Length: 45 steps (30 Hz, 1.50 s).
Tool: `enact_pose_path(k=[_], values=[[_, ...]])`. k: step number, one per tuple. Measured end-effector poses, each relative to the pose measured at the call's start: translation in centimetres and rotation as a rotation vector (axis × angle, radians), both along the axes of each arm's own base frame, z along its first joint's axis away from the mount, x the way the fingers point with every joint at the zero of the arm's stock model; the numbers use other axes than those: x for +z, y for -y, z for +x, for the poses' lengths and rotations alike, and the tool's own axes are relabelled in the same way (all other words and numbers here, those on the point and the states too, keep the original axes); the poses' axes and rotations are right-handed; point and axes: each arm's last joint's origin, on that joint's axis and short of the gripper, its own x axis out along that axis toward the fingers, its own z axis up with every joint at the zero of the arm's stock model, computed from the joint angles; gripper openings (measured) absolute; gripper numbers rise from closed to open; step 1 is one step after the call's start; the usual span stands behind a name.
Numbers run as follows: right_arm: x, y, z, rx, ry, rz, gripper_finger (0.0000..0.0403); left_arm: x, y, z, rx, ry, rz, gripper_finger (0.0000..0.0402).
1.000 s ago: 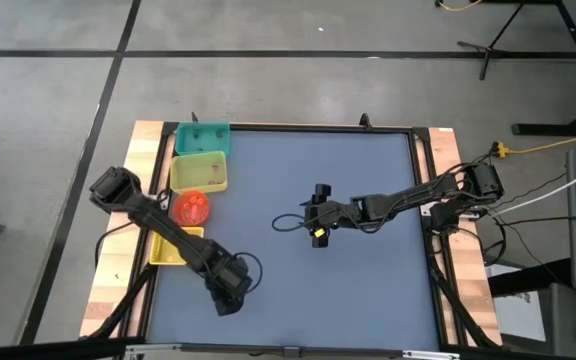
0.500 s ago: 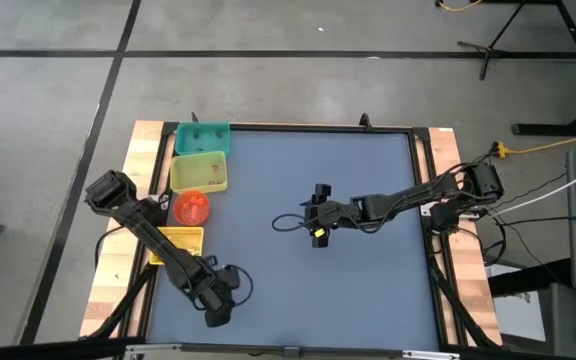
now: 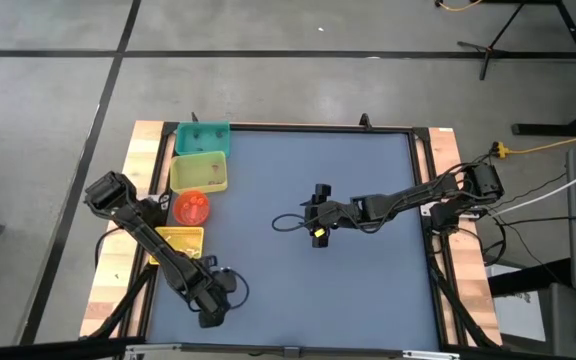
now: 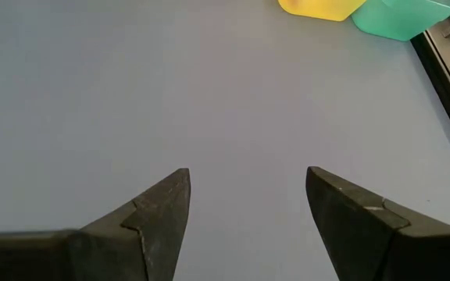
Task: Sort Halloween decoration
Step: Put the purple witch hat toy into the yellow bin
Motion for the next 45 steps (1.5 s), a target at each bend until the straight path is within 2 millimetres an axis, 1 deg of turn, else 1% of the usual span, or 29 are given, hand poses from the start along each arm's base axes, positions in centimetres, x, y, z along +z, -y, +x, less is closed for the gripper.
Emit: enact_pose_path(k=[8, 22, 25, 30, 37, 41, 45], values=[[0.0, 0.0, 0.0, 0.0, 0.0, 0.0, 0.0255, 0.1, 0.1, 0.3, -0.046, 0.057, 0.022, 0.0148], [0.0, 0.0, 0.0, 0.0, 0.0, 0.0, 0.0255, 0.0, 0.6, -0.1, -0.07, 0.056, 0.023, 0.0147], [0.0, 0.0, 0.0, 0.0, 0.001, 0.0, 0.0255, -0.5, 0.7, 0.0, -0.069, 0.047, 0.032, 0.0147], [0.0, 0.0, 0.0, 0.0, 0.002, 0.0, 0.0255, -1.9, 1.2, 0.3, -0.078, 0.015, 0.01, 0.0147], [0.0, 0.0, 0.0, 0.0, 0.003, 0.0, 0.0255, -1.9, 1.2, 0.3, -0.08, 0.006, 0.004, 0.0146], [0.0, 0.0, 0.0, -0.001, 0.004, 0.0, 0.0255, -1.9, 1.2, 0.3, -0.08, 0.004, 0.006, 0.0134], [0.0, 0.0, 0.0, 0.0, 0.004, 0.0, 0.0255, -1.9, 1.2, 0.3, -0.08, 0.005, 0.004, 0.0112]])
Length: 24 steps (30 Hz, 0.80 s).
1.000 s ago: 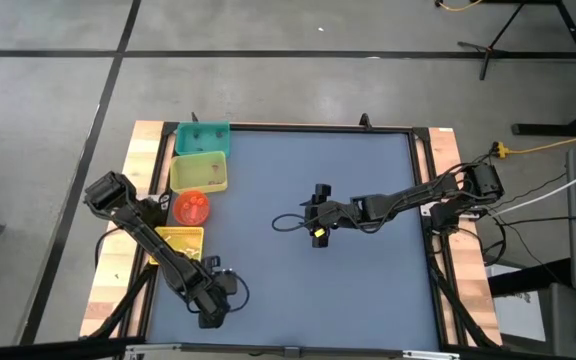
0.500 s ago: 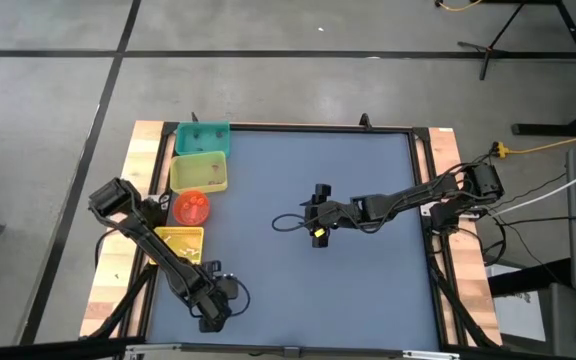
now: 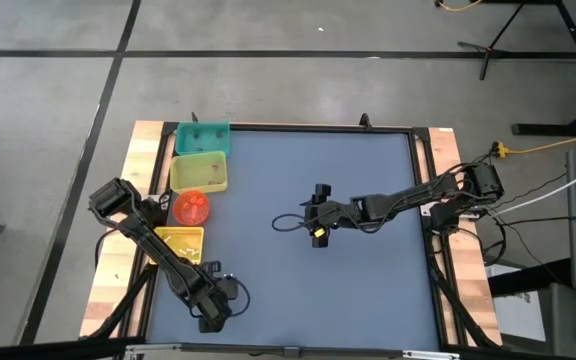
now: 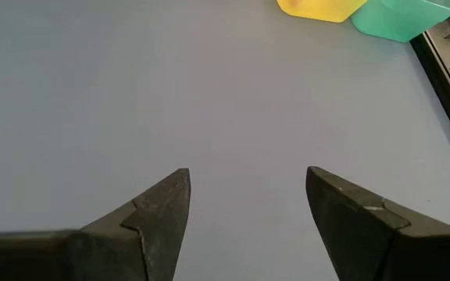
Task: Sort Halloween decoration
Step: Put the purple witch hat toy into the yellow bin
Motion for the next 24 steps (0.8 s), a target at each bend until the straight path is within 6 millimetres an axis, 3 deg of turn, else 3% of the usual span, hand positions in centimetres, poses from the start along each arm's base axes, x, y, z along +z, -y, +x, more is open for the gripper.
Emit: enact_pose_path(k=[12, 24], values=[[0.0, -0.01, 0.0, 0.0, 0.0, 0.0, 0.0255, 0.04, 0.01, -0.02, 0.006, -0.005, -0.007, 0.0039], [0.0, 0.0, 0.0, 0.0, 0.0, 0.0, 0.0255, 0.12, 0.02, -0.01, 0.007, -0.003, -0.009, 0.0017]])
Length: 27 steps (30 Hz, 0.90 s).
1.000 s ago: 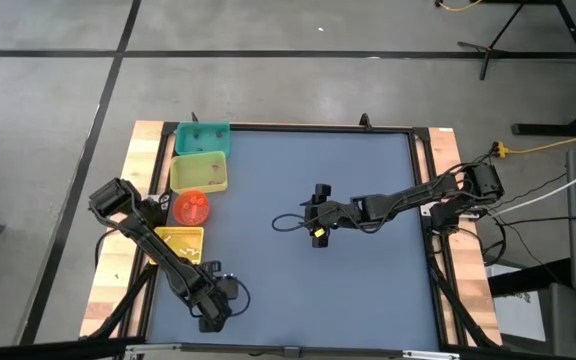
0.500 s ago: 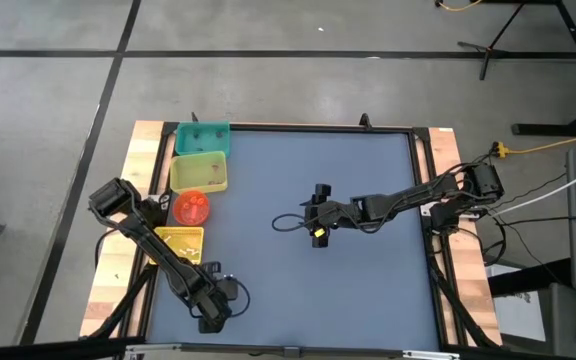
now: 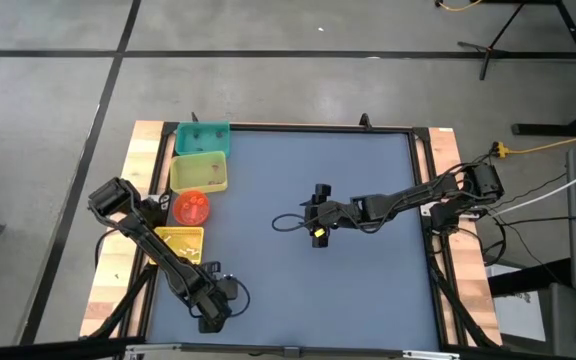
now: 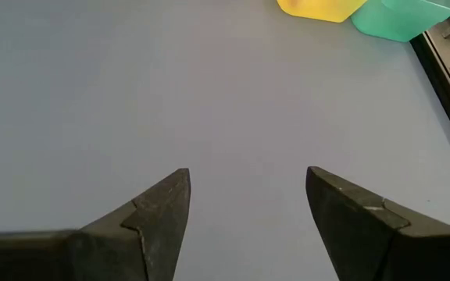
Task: Sort Halloween decoration
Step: Put the purple witch hat toy into the yellow bin
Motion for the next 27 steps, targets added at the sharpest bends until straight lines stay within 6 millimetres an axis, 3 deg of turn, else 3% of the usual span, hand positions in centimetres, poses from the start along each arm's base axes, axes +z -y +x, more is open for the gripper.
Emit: enact_pose_path(k=[15, 27], values=[[0.0, 0.0, 0.0, 0.0, 0.0, 0.0, 0.0255, 1.4, -1.1, 0.7, 0.042, 0.036, -0.034, 0.0016], [0.0, 0.0, 0.0, 0.0, 0.0, 0.0, 0.0255, 1.6, -5.5, 3.8, 0.209, 0.064, -0.001, 0.0016]])
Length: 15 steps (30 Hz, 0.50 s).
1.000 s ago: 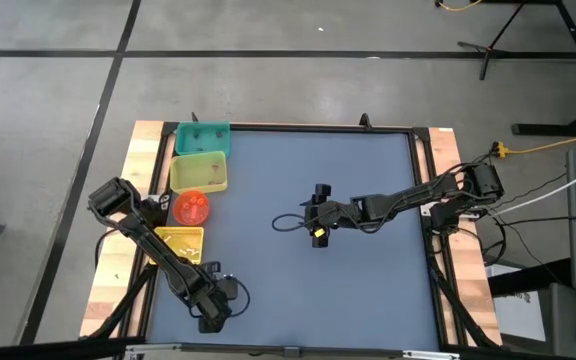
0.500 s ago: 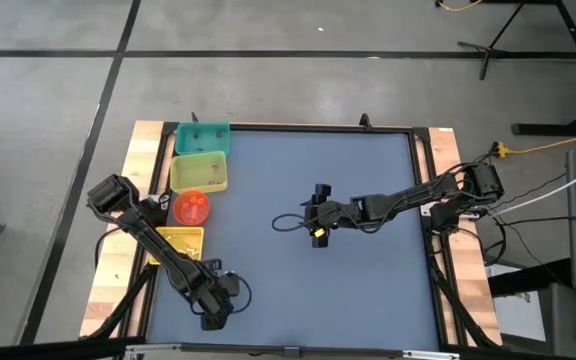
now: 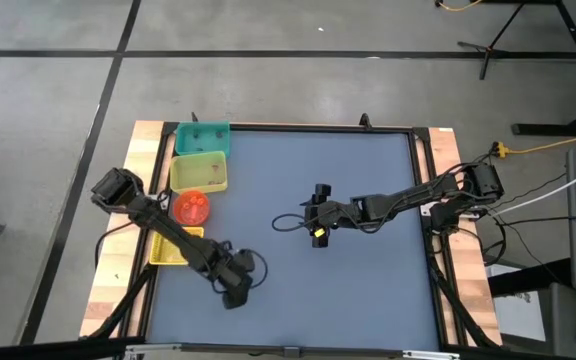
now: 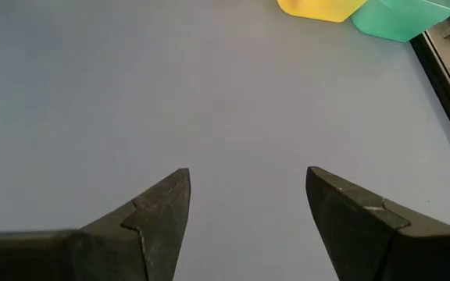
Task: Sort Halloween decoration
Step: Put the purple witch hat toy into the yellow bin
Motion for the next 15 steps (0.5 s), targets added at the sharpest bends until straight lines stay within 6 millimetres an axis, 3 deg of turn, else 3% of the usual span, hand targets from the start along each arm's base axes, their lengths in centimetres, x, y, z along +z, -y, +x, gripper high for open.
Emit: enact_pose_path(k=[6, 15], values=[[0.0, 0.0, 0.0, 0.0, 0.0, 0.0, 0.0255, 0.0, -3.5, 1.8, 0.128, 0.032, 0.064, 0.0016], [0.0, 0.0, 0.0, 0.0, 0.0, 0.0, 0.0255, 0.0, -9.3, 3.8, 0.154, 0.026, 0.119, 0.0017]])
